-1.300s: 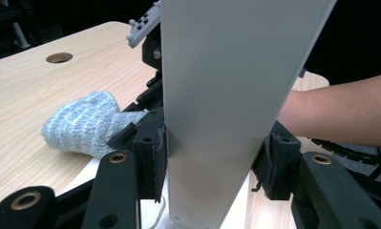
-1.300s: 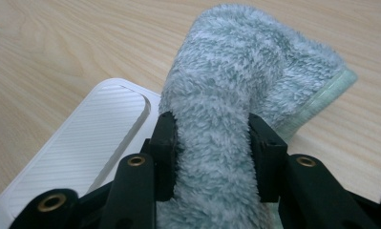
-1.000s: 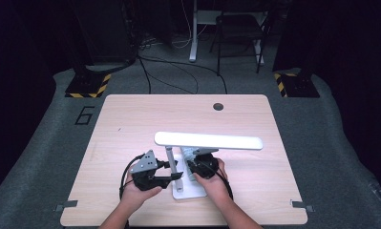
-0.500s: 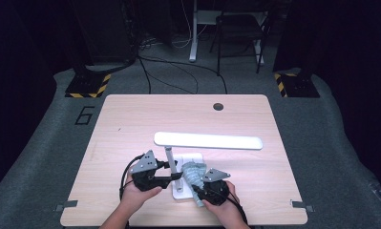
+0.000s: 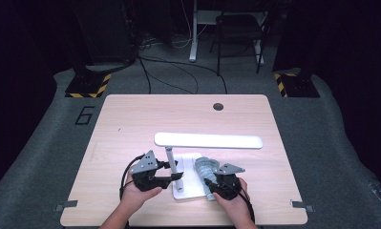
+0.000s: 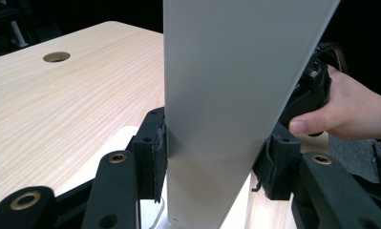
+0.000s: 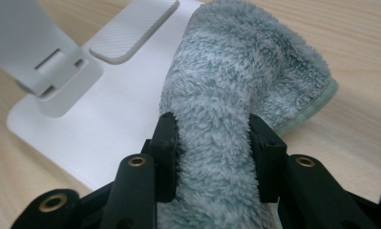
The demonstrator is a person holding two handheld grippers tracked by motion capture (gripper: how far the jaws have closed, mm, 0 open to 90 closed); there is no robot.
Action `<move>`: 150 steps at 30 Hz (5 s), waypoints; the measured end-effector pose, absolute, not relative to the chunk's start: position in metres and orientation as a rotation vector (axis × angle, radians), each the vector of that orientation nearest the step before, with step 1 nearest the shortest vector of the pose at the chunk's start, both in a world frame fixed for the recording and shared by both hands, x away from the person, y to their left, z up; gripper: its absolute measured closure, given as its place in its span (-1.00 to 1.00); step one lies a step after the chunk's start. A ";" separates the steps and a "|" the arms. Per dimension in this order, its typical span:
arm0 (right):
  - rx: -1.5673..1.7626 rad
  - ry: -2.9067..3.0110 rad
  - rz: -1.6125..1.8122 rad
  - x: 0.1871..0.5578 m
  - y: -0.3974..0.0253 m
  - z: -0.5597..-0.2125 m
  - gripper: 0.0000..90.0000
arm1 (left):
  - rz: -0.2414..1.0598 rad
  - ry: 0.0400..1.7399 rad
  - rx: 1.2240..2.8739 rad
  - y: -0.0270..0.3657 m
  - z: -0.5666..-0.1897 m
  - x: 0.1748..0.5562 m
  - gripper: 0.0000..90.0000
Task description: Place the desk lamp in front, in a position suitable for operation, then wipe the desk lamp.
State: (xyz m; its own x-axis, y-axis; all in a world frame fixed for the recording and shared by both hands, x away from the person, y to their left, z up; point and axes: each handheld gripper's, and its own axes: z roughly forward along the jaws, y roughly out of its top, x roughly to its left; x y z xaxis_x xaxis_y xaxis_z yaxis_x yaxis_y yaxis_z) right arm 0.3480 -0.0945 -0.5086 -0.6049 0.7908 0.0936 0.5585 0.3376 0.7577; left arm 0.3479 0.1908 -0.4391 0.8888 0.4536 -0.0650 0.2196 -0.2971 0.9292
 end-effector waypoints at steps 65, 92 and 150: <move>1.078 2.379 1.099 0.337 -0.056 -0.506 0.34 | 0.295 0.669 1.849 0.211 -0.437 0.357 0.61; 1.081 2.329 1.161 0.349 -0.064 -0.505 0.29 | 0.221 0.647 1.849 0.206 -0.437 0.361 0.65; 0.998 2.351 1.140 0.364 -0.019 -0.503 0.27 | 0.317 0.636 1.846 0.204 -0.414 0.365 0.64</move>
